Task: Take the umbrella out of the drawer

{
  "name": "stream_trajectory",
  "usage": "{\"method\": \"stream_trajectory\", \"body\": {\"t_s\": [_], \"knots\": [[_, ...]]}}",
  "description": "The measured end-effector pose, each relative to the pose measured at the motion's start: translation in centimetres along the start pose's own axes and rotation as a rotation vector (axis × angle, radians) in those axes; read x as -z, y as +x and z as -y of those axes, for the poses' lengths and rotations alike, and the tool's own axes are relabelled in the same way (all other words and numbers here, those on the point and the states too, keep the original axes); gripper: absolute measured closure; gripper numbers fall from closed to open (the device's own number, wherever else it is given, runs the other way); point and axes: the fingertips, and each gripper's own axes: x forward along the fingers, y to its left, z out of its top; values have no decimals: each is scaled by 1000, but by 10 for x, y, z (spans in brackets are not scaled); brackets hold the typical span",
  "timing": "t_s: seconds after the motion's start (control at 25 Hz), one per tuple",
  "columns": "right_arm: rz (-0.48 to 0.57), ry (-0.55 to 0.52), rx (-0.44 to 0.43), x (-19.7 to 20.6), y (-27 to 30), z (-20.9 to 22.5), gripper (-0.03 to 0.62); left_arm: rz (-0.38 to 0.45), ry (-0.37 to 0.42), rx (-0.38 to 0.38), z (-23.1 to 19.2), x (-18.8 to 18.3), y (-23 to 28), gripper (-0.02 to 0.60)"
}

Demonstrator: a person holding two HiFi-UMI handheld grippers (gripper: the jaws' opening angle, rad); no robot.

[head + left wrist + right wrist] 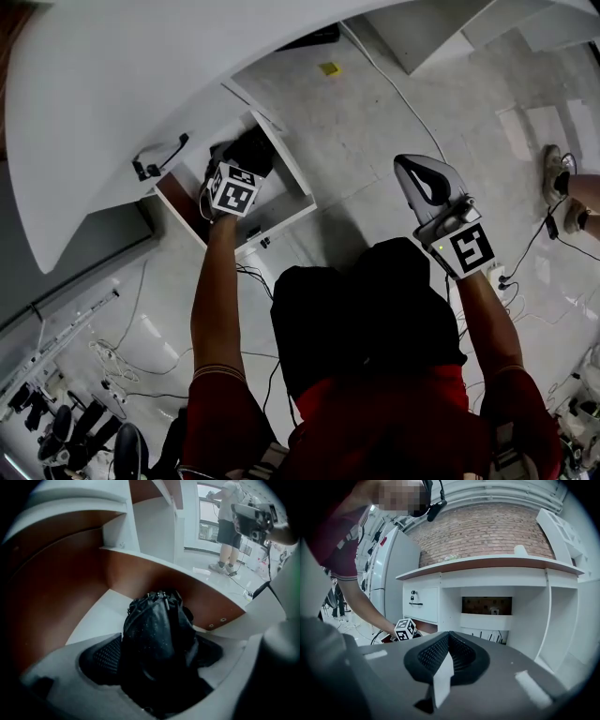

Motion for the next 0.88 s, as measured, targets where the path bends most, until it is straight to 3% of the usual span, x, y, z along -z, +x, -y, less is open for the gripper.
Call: {"method": "stream_trajectory", "body": {"t_s": [0.12,0.36,0.52,0.64,0.88], "knots": [[-15,2,8,8,-5,3,582,-20,7,-6,0,3,12,161],[-35,4,16,17,-14,7,582,-5,-3,-20,0,4,14,285],[-37,6,7,10,-17,3,582,7,-21,-17,-1,1,1,325],[-39,10,-3,-3,-20,-1,582,57,-40,-29,-1,-7,-20,333],[-35,18,-38,-50,-22,-17,582,180,6,-66,8,-40,-86,337]]}}
